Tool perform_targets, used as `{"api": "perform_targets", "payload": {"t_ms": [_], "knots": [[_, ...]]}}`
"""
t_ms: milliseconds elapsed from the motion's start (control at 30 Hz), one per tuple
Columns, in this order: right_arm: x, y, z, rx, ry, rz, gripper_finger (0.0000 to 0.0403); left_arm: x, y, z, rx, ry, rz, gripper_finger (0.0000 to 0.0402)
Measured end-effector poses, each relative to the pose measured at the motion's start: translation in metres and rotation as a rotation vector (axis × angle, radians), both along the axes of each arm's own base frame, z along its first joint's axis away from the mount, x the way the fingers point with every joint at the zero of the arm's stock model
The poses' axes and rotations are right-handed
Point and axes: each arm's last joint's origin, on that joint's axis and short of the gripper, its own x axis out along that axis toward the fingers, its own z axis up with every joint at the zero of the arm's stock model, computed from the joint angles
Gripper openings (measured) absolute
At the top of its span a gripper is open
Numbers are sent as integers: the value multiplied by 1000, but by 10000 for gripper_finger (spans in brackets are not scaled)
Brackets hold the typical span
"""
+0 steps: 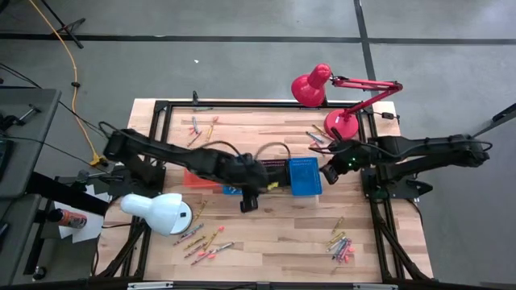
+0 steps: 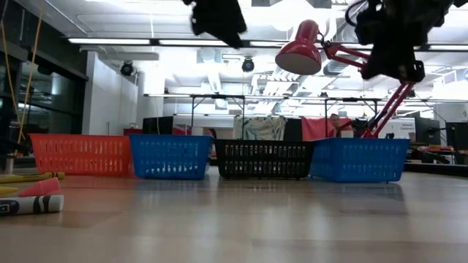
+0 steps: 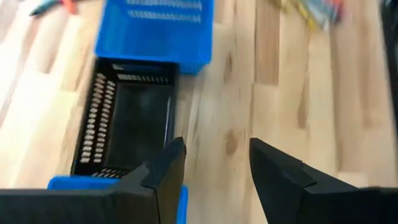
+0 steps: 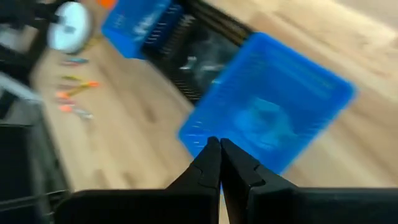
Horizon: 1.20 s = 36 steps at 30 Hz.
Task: Sort crayons
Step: Put the left white crayon into the left blue bin
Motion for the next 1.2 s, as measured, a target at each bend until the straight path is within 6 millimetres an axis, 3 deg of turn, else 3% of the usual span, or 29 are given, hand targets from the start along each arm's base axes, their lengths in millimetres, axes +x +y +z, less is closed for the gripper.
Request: {"api": "perform_targets", "payload": {"t_ms": [167, 600, 967, 1200], "knots": [[7, 13, 5, 55, -89, 1, 0, 22, -17, -27, -50, 79, -94, 170], [11, 34, 1, 74, -81, -65, 0, 25, -69, -89, -227, 297, 80, 170], [12, 41, -5, 33, -31, -1, 0, 13, -90, -104, -319, 439, 187, 170], [13, 41, -7, 7, -20, 24, 0, -4, -107, -108, -280, 539, 184, 170]]}}
